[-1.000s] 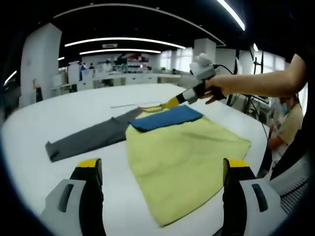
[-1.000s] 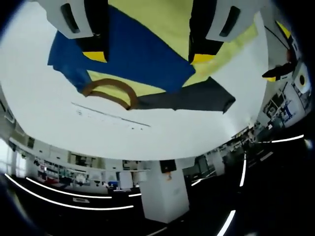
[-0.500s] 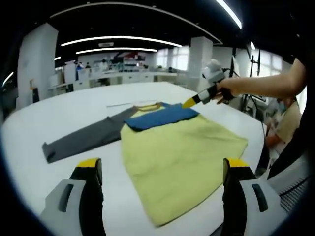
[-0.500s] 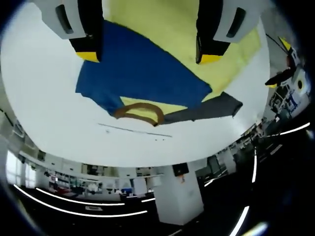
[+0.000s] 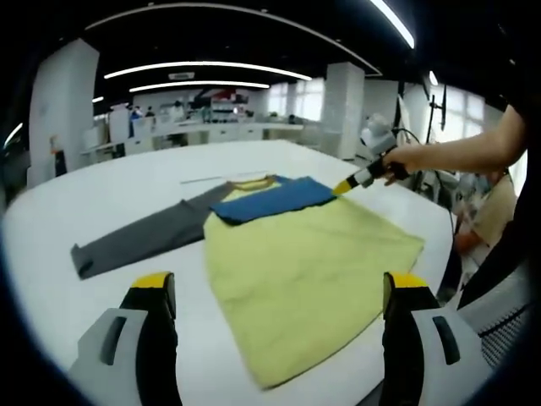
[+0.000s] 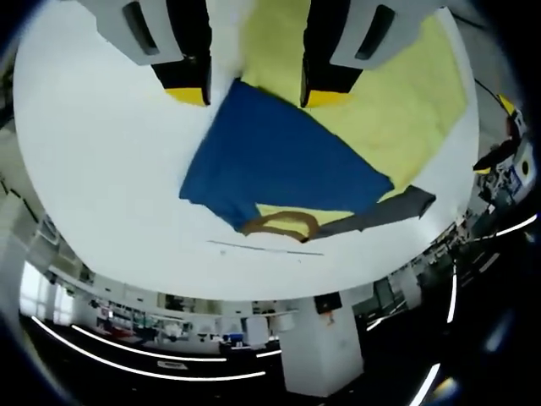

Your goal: Fold the garment on the visible template until the final outline fits inside the template.

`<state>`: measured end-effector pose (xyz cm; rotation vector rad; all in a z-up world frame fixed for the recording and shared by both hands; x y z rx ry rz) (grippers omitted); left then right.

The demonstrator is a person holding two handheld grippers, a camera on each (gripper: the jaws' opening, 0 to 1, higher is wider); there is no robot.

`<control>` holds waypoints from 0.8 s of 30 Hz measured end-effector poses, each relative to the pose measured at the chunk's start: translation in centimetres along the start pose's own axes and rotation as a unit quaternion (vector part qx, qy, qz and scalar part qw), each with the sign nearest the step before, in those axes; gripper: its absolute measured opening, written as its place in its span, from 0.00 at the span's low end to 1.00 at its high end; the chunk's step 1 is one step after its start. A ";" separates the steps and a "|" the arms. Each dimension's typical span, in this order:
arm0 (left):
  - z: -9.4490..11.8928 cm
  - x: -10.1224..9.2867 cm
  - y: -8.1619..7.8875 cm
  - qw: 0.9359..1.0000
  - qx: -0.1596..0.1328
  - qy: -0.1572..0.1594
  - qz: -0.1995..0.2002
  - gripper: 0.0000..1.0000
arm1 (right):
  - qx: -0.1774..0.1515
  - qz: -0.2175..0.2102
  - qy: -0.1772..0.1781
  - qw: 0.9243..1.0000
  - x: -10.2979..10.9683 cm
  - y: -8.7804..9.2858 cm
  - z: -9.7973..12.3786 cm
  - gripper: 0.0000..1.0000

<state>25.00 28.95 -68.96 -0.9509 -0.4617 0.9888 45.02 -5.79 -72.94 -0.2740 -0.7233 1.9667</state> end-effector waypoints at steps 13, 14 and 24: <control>0.2 0.1 -0.1 1.000 0.001 -0.004 -0.003 0.99 | 0.008 -0.017 0.021 1.000 -1.1 1.4 -0.3 0.12; 0.2 0.1 -0.1 1.000 0.002 -0.005 -0.004 0.99 | 0.007 -0.021 0.022 1.000 -1.1 1.4 -0.3 0.11; 0.4 0.3 0.3 1.000 0.004 -0.010 0.000 0.99 | 0.011 -0.007 0.032 0.999 -0.7 1.5 -0.8 0.03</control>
Point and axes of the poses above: the point that each gripper's makers call its tool centre point, and the gripper's own axes: z roughly backward along the fingers, x roughly to its left, y roughly out of its underside, the point moved 7 cm from there along z, roughly backward along the fingers, and after that the axes turned 8 degrees about x, right-handed, at the moved point
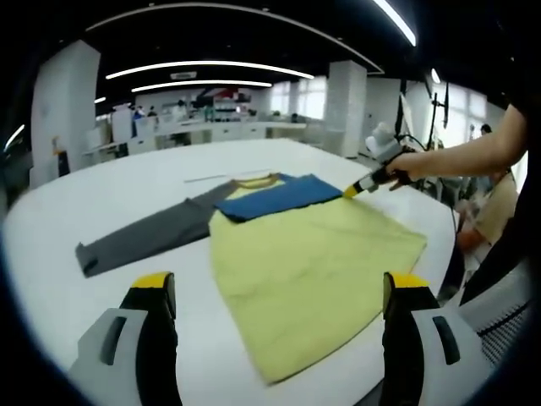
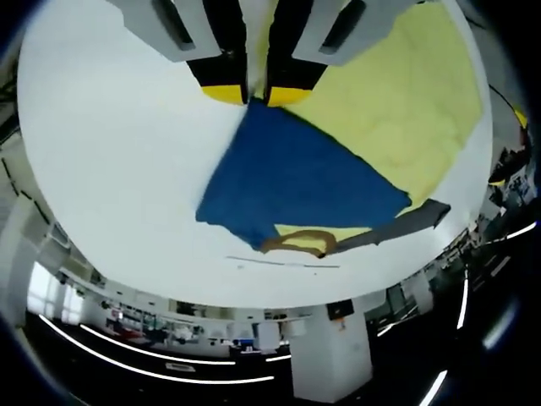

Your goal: Fold the garment on the visible template until the final outline fits inside the template.

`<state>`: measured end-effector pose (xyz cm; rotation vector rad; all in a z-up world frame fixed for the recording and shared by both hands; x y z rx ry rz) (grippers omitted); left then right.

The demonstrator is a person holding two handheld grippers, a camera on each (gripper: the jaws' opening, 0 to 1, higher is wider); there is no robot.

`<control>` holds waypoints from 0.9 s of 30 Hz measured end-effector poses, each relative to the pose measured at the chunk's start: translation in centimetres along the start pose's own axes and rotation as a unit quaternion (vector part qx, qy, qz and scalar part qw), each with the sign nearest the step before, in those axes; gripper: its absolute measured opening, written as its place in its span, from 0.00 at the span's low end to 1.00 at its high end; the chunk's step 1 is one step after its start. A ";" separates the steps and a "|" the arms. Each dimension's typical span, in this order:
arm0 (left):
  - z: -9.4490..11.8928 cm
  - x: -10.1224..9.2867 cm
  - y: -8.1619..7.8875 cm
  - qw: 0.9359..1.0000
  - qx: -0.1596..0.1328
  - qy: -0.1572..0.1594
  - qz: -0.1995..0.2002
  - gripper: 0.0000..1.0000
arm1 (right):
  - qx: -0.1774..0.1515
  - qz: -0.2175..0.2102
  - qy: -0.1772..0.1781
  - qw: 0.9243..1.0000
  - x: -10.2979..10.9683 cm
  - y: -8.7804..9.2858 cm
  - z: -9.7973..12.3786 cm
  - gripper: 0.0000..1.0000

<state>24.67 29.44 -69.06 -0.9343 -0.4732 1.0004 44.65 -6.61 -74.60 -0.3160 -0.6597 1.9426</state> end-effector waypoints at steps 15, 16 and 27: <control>0.3 0.7 0.2 1.000 0.003 -0.010 0.007 0.99 | 0.017 0.015 0.004 1.000 -1.4 0.8 0.4 0.00; 0.3 0.8 0.2 1.000 0.003 -0.011 0.008 0.99 | 0.034 0.032 0.028 0.999 -2.1 1.2 0.6 0.00; -0.1 1.4 0.2 1.000 0.004 -0.011 0.011 0.99 | 0.012 -0.021 0.005 1.000 -3.1 1.6 1.3 0.00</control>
Point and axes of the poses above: the point that each gripper's makers call its tool centre point, and the gripper's own axes: z roughly backward along the fingers, x roughly to its left, y roughly out of its underside, the point moved 7 cm from there along z, roughly backward along the fingers, and after that the axes turned 8 degrees about x, right-handed, at the moved point
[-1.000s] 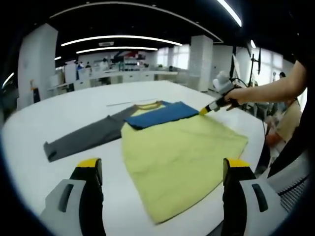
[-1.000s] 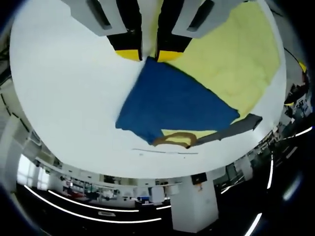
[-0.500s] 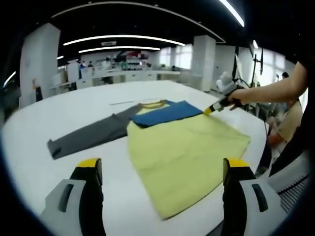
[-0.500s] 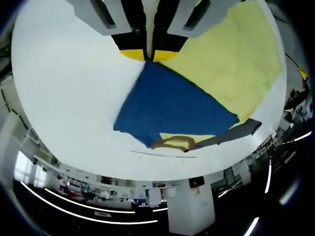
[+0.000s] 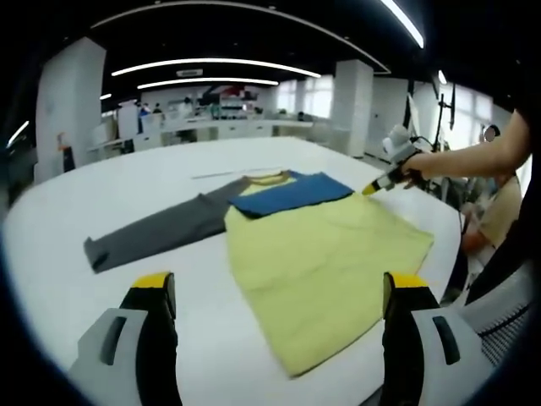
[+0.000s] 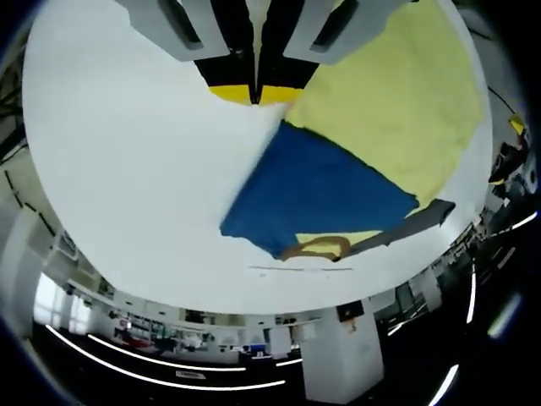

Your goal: Fold the garment on the visible template until the final outline fits inside the template.

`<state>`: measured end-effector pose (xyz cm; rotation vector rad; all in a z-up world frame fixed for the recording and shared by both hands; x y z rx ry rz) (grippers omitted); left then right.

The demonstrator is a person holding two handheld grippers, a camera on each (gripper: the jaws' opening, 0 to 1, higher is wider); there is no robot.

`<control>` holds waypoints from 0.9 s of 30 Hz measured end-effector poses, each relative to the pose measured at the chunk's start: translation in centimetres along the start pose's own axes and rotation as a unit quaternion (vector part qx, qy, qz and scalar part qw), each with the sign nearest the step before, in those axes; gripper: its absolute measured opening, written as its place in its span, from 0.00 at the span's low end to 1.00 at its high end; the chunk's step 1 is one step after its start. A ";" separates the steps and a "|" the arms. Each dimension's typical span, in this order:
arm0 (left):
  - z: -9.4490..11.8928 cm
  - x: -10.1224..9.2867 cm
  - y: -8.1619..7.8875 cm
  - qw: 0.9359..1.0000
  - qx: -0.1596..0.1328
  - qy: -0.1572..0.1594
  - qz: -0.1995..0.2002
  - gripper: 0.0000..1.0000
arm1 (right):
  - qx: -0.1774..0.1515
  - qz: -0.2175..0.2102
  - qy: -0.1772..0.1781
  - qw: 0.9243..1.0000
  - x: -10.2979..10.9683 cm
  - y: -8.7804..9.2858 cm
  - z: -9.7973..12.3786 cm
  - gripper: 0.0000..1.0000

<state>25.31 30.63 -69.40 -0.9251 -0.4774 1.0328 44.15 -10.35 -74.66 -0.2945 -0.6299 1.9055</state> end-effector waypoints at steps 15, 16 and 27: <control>0.3 0.8 -1.0 1.000 -0.005 -0.008 0.000 0.99 | -0.052 0.020 -0.055 0.997 2.3 -1.5 2.5 0.34; 0.4 0.8 -1.1 1.000 -0.007 -0.008 0.004 0.99 | -0.056 0.022 -0.059 0.996 2.4 -1.5 2.7 0.37; 1.2 3.0 -2.2 0.999 -0.025 -0.026 0.028 0.99 | -0.077 0.033 -0.100 0.991 4.5 -1.2 5.8 0.64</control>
Point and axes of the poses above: the point that each gripper's makers call its tool centre point, and the gripper's own axes: z roughly backward along the fingers, x roughly to its left, y roughly out of its underside, the point moved 7 cm from there along z, roughly backward along the fingers, and after that the axes turned 8 degrees about x, right-handed, at the moved point
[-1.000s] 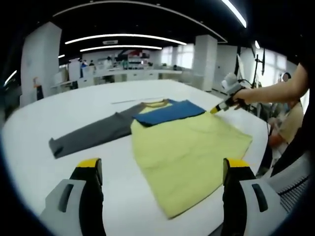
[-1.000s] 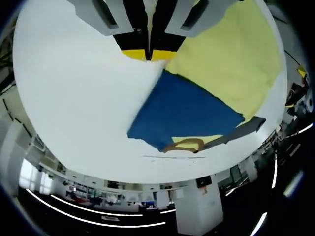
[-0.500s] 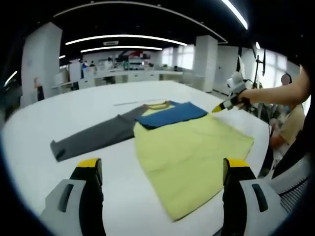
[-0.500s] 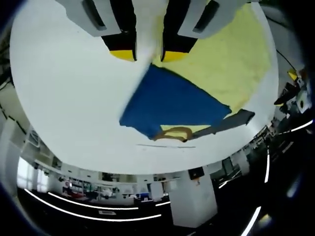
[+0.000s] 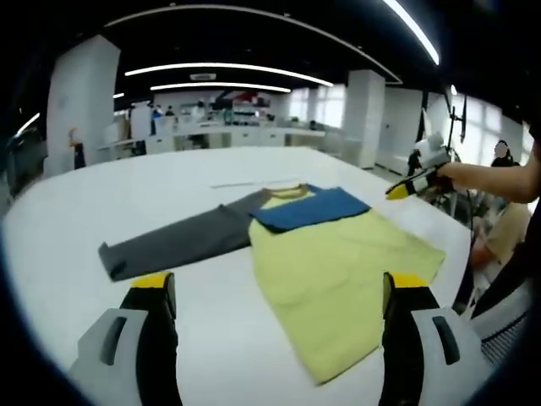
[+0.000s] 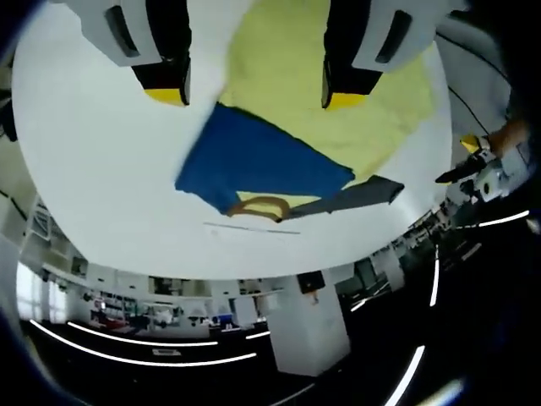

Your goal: Fold the garment on the visible template until the final outline fits inside the template.

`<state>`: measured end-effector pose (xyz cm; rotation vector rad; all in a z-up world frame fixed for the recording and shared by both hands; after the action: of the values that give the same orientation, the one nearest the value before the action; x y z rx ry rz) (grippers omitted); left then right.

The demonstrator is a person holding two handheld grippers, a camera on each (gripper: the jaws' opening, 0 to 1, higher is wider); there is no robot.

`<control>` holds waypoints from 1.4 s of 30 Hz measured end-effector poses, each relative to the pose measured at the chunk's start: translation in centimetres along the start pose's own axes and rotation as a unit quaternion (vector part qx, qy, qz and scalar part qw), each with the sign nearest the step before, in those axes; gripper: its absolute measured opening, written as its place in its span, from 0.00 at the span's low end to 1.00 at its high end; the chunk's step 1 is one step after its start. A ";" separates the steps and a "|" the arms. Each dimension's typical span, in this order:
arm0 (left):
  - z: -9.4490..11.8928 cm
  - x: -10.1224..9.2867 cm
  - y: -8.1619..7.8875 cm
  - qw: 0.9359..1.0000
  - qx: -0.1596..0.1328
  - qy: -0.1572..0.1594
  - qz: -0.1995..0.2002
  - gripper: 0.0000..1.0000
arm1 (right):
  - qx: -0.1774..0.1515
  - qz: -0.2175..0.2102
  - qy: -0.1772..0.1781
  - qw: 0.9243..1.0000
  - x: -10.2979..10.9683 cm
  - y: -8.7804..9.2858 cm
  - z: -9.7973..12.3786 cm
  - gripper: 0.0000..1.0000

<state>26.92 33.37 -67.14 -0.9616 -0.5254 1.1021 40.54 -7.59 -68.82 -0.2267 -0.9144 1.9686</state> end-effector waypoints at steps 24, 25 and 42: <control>-0.3 8.5 -1.3 0.996 -0.020 -0.077 0.029 0.91 | -0.037 0.044 -0.063 0.996 6.1 0.4 4.4 0.98; -0.5 8.8 -1.3 0.996 -0.015 -0.083 0.026 0.90 | -0.037 0.046 -0.062 0.996 6.2 0.5 4.4 0.99; -2.8 14.3 -1.2 0.986 -0.003 -0.157 0.049 0.56 | -0.040 0.030 -0.046 0.998 6.7 1.0 5.2 0.96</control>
<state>35.28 45.21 -68.86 -0.8296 -0.7447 1.3515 33.61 -5.18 -64.48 -0.2120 -1.0579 2.0132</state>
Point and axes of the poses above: the point that each gripper's makers call its tool centre point, and the gripper's own axes: z roughly backward along the fingers, x roughly to its left, y roughly out of its underside, the point moved 7 cm from there along z, roughly backward along the fingers, and after that the axes turned 8 degrees about x, right-handed, at the moved point
